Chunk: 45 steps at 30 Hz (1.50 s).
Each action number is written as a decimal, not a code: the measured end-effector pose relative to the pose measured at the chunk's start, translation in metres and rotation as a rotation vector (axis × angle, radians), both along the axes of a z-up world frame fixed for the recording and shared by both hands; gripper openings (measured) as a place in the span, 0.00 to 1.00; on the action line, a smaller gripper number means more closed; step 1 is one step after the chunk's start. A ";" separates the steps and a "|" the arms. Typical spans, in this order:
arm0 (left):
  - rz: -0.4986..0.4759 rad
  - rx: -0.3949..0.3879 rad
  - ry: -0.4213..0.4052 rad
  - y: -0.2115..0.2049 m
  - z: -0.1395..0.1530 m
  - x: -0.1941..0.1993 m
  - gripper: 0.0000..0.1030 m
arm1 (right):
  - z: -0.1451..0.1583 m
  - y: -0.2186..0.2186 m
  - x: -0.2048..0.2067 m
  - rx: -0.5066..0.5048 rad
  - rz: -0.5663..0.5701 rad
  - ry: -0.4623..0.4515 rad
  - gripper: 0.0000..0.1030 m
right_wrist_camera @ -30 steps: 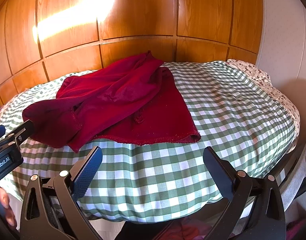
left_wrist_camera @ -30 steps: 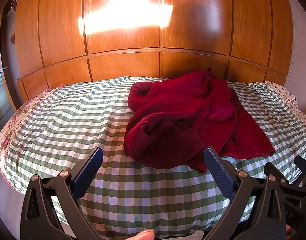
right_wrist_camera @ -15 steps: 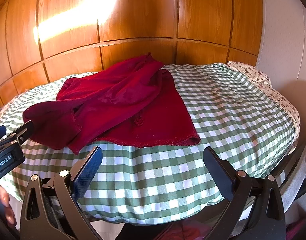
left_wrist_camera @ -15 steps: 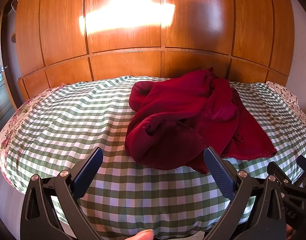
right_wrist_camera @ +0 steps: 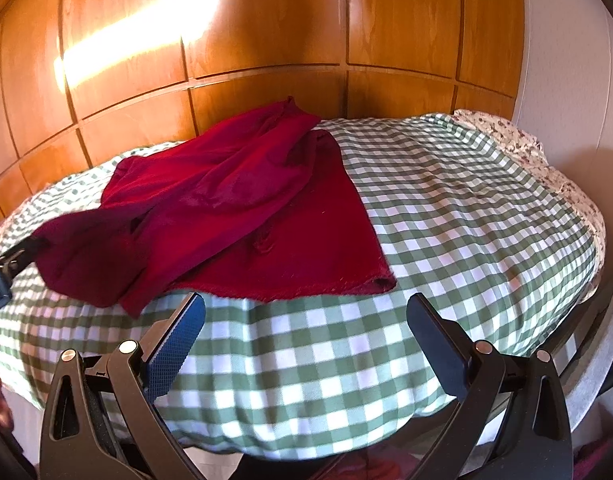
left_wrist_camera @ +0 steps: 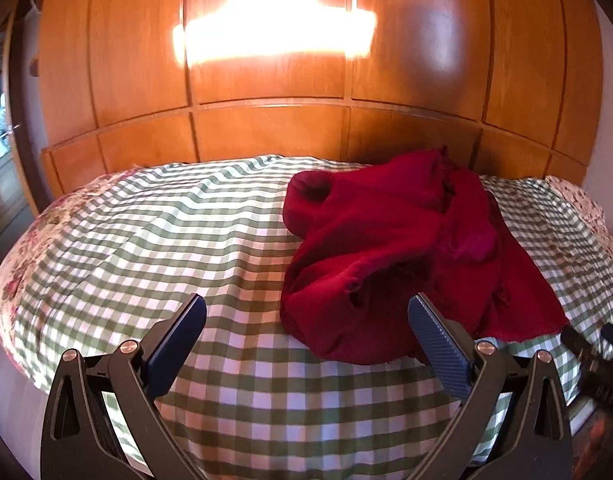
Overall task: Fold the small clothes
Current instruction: 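Grasp the red sweater with the left tool while the right tool grasps another edge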
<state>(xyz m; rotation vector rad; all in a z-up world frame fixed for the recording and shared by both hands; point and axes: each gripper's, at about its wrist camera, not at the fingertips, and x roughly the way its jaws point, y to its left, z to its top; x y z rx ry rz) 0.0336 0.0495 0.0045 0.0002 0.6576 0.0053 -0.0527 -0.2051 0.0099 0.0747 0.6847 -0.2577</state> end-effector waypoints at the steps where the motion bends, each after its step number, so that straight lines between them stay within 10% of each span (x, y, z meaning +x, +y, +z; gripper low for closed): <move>1: -0.025 0.005 0.008 0.000 -0.001 0.004 0.97 | 0.001 -0.005 0.003 0.015 -0.002 0.002 0.97; 7: -0.115 0.093 0.034 -0.007 -0.012 0.027 0.92 | 0.008 -0.033 0.042 0.126 0.012 0.004 0.78; 12: -0.151 0.143 0.099 -0.009 -0.026 0.054 0.49 | -0.002 -0.039 0.092 0.243 0.077 0.066 0.62; 14: -0.198 0.099 0.144 -0.006 -0.029 0.062 0.14 | -0.006 -0.032 0.111 0.248 0.110 0.081 0.59; 16: -0.216 0.072 0.135 -0.003 -0.024 0.062 0.10 | -0.009 -0.024 0.126 0.229 0.130 0.082 0.59; 25: -0.146 -0.195 -0.015 0.067 0.060 0.105 0.09 | -0.028 -0.030 0.218 0.127 0.057 0.128 0.58; 28: -0.051 -0.244 -0.049 0.108 0.087 0.138 0.08 | -0.036 -0.029 0.233 0.106 0.086 0.176 0.23; 36: 0.180 -0.127 -0.008 0.160 0.114 0.253 0.08 | 0.018 -0.058 0.215 0.015 0.155 0.063 0.08; 45: 0.339 -0.029 0.061 0.161 0.100 0.352 0.15 | 0.054 -0.168 0.262 -0.331 -0.095 0.100 0.08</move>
